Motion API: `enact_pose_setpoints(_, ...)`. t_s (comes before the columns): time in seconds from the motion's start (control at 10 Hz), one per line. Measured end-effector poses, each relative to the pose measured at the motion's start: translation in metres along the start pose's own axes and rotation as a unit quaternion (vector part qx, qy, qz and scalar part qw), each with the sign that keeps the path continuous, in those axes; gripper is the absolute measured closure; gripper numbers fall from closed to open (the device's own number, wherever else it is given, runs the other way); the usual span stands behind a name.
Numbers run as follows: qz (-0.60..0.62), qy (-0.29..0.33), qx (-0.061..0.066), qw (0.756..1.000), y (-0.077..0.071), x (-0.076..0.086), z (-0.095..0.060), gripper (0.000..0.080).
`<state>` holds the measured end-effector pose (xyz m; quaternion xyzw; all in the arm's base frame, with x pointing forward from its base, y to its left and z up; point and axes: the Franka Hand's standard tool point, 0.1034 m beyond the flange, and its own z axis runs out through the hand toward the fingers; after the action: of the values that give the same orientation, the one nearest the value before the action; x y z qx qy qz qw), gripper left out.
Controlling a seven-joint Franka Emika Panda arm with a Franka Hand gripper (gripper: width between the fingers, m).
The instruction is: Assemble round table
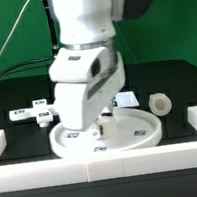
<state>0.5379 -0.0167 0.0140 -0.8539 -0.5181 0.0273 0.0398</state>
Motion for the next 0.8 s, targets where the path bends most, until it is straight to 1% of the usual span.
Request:
enact_pose_setpoints(0.3,-0.013,0.005,-0.005,1.0,-0.004,0.019,0.001,0.039)
enact_pose_setpoints(0.5,-0.023,0.008,-0.007,1.0,-0.01,0.034,0.001,0.039)
enact_pose_setpoints(0.8,-0.037,0.009,-0.01,0.999,-0.016,0.048,0.002,0.039)
